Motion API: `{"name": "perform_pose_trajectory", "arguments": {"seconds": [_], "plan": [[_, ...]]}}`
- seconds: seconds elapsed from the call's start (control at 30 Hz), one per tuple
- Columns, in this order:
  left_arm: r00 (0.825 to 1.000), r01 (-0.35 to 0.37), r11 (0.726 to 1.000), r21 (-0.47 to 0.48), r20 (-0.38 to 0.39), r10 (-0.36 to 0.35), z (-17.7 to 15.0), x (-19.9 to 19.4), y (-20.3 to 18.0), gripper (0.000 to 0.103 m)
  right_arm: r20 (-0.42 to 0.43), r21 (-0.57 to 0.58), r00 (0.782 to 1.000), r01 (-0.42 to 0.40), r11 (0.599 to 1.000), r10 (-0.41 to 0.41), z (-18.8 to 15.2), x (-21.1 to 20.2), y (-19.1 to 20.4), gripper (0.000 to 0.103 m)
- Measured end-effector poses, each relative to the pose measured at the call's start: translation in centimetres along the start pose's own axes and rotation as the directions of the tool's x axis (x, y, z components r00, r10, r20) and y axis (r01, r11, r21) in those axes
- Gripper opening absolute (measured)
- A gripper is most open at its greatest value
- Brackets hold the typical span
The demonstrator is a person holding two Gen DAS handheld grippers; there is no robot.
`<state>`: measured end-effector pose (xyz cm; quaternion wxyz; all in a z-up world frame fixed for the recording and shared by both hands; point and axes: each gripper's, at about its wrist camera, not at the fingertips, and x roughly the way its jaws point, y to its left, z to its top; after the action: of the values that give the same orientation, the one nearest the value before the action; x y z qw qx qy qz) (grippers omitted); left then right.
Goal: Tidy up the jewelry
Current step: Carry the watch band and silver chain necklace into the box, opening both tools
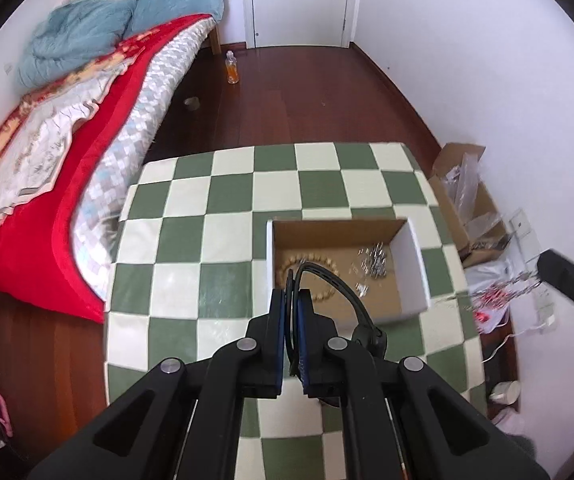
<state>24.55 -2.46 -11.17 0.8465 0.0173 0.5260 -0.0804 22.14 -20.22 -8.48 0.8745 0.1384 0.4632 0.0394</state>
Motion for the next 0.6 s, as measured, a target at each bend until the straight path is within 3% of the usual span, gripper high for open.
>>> {"name": "perform_pose_trajectory", "arguments": {"seconds": [0.23, 0.47, 0.6], "plan": [[0.996, 0.039, 0.999, -0.022, -0.075, -0.040, 3.2, 3.9, 1.1, 0.003, -0.076, -0.003, 0.997, -0.011, 1.000, 0.011, 2.3, 5.6, 1.0, 0.000], [0.974, 0.090, 0.995, -0.045, -0.204, -0.098, 3.3, 9.2, 1.2, 0.004, -0.184, 0.009, 0.983, 0.007, 1.000, -0.005, 2.3, 11.6, 0.0, 0.000], [0.967, 0.076, 0.995, -0.058, -0.238, -0.088, 3.4, 10.8, 1.1, 0.012, -0.246, 0.020, 0.969, 0.015, 1.000, -0.009, 1.8, 14.2, -0.9, 0.000]]}}
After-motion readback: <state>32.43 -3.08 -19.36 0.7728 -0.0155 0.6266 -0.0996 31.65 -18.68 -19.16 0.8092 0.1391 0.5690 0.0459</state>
